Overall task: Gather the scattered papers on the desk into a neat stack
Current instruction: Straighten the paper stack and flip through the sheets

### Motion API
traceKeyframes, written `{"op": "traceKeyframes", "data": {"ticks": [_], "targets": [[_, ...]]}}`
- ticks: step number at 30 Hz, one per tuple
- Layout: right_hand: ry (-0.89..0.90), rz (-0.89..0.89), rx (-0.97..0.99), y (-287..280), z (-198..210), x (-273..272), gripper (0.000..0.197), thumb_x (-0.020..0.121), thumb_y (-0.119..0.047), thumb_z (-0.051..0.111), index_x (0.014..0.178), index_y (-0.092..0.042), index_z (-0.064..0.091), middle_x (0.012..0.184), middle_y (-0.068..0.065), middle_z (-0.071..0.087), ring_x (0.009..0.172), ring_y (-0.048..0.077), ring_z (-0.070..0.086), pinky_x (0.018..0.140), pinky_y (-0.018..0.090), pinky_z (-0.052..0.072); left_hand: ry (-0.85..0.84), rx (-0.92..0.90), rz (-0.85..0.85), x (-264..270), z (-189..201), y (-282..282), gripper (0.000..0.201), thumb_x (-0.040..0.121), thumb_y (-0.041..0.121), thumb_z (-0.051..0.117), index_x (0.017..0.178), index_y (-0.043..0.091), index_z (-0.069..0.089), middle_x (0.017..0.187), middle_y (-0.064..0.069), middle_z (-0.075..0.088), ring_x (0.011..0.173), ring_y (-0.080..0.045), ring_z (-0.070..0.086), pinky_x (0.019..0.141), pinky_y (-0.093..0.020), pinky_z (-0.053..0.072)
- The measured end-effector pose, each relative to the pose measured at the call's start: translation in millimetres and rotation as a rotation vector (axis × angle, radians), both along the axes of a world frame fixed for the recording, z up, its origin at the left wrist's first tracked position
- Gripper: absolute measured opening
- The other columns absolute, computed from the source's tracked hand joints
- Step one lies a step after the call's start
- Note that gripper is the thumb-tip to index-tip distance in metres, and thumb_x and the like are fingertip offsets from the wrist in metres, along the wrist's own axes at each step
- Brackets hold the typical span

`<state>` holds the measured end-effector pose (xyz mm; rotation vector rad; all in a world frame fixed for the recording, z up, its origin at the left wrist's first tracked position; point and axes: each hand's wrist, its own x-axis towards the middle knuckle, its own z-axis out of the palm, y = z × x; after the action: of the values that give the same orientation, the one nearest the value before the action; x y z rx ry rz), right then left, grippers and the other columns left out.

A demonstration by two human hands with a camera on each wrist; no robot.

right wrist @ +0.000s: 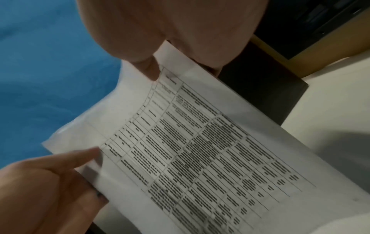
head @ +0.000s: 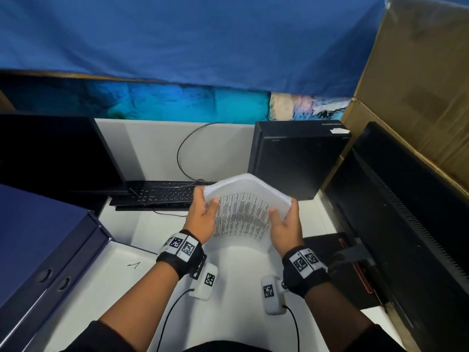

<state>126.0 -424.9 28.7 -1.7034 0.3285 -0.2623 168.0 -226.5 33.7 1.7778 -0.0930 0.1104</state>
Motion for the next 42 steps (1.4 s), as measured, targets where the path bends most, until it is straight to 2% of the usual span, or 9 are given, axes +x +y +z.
{"op": "traceKeyframes", "data": {"ticks": [9, 16, 20, 27, 29, 32, 36, 39, 42], "targets": [[0.002, 0.055, -0.063, 2.0, 3.5, 2.2, 0.026, 0.099, -0.017, 0.052, 0.118, -0.029, 0.037, 0.104, -0.009, 0.060, 0.098, 0.010, 0.062, 0.078, 0.027, 0.055, 0.053, 0.028, 0.028, -1.1, -4.9, -1.0, 0.020, 0.098, 0.013, 0.046, 0.115, 0.017, 0.036, 0.111, -0.004, 0.058, 0.096, -0.013, 0.057, 0.073, -0.013, 0.045], [-0.105, 0.041, -0.084, 9.9, 16.3, 3.0, 0.019, 0.102, -0.020, 0.046, 0.119, -0.021, 0.037, 0.103, -0.007, 0.061, 0.093, 0.004, 0.063, 0.067, 0.014, 0.053, -0.042, -0.025, 0.088, -4.7, 12.5, -10.9, 0.019, 0.098, 0.012, 0.045, 0.114, 0.018, 0.037, 0.104, 0.006, 0.056, 0.095, -0.008, 0.057, 0.081, -0.025, 0.046], [-0.044, 0.047, -0.038, 15.7, 7.7, -0.5, 0.026, 0.099, -0.017, 0.051, 0.119, -0.025, 0.036, 0.106, -0.008, 0.059, 0.102, 0.014, 0.063, 0.074, 0.019, 0.054, 0.070, -0.013, 0.076, -8.5, -3.4, -11.0, 0.028, 0.094, 0.019, 0.054, 0.115, 0.022, 0.036, 0.115, -0.003, 0.057, 0.105, -0.021, 0.058, 0.090, -0.037, 0.049], [-0.221, -0.103, -0.006, 7.6, 31.8, 4.3, 0.027, 0.090, -0.023, 0.067, 0.107, -0.015, 0.048, 0.095, -0.004, 0.059, 0.078, 0.002, 0.062, 0.067, 0.018, 0.054, -0.107, -0.118, 0.199, -1.8, 22.1, -8.1, 0.031, 0.089, 0.030, 0.062, 0.106, 0.013, 0.042, 0.092, 0.007, 0.053, 0.076, 0.010, 0.055, 0.068, -0.003, 0.041], [-0.254, -0.183, 0.020, 7.6, 41.0, 11.5, 0.016, 0.093, -0.025, 0.063, 0.098, -0.014, 0.053, 0.090, -0.006, 0.057, 0.077, -0.003, 0.058, 0.071, 0.015, 0.049, -0.153, -0.148, 0.247, 5.6, 28.5, -11.4, 0.023, 0.088, 0.035, 0.060, 0.098, 0.018, 0.047, 0.089, 0.007, 0.052, 0.080, 0.007, 0.053, 0.074, -0.008, 0.039], [-0.224, -0.262, 0.083, 8.3, 42.7, 21.3, 0.007, 0.093, -0.024, 0.059, 0.090, -0.018, 0.055, 0.088, -0.004, 0.058, 0.082, 0.012, 0.059, 0.074, 0.024, 0.050, -0.129, -0.170, 0.280, 13.2, 27.9, -13.9, 0.007, 0.087, 0.034, 0.054, 0.087, 0.033, 0.047, 0.092, 0.002, 0.056, 0.089, -0.017, 0.056, 0.082, -0.027, 0.042], [-0.214, -0.246, 0.077, 9.3, 37.8, 24.1, 0.006, 0.094, -0.009, 0.055, 0.093, -0.015, 0.055, 0.086, -0.008, 0.056, 0.065, -0.008, 0.055, 0.056, 0.005, 0.043, -0.127, -0.147, 0.312, 15.2, 23.6, -14.6, 0.014, 0.092, 0.009, 0.050, 0.091, 0.023, 0.051, 0.085, 0.009, 0.055, 0.081, -0.012, 0.053, 0.073, -0.016, 0.040], [-0.230, -0.181, 0.058, 6.7, 37.8, 19.4, 0.007, 0.095, -0.015, 0.056, 0.102, -0.015, 0.052, 0.089, -0.010, 0.056, 0.068, -0.013, 0.056, 0.062, 0.010, 0.047, -0.137, -0.176, 0.282, 12.6, 26.8, -14.8, 0.007, 0.091, 0.018, 0.051, 0.092, 0.025, 0.050, 0.086, 0.009, 0.054, 0.081, -0.008, 0.052, 0.076, -0.017, 0.040], [-0.209, -0.086, 0.016, -2.8, 24.1, 8.7, 0.034, 0.091, -0.018, 0.065, 0.117, -0.022, 0.044, 0.102, -0.003, 0.060, 0.088, 0.008, 0.066, 0.075, 0.029, 0.057, -0.116, -0.281, 0.169, 5.8, 18.1, -4.1, 0.032, 0.082, 0.038, 0.057, 0.106, 0.019, 0.047, 0.096, 0.005, 0.056, 0.085, -0.001, 0.056, 0.081, -0.016, 0.044]]}}
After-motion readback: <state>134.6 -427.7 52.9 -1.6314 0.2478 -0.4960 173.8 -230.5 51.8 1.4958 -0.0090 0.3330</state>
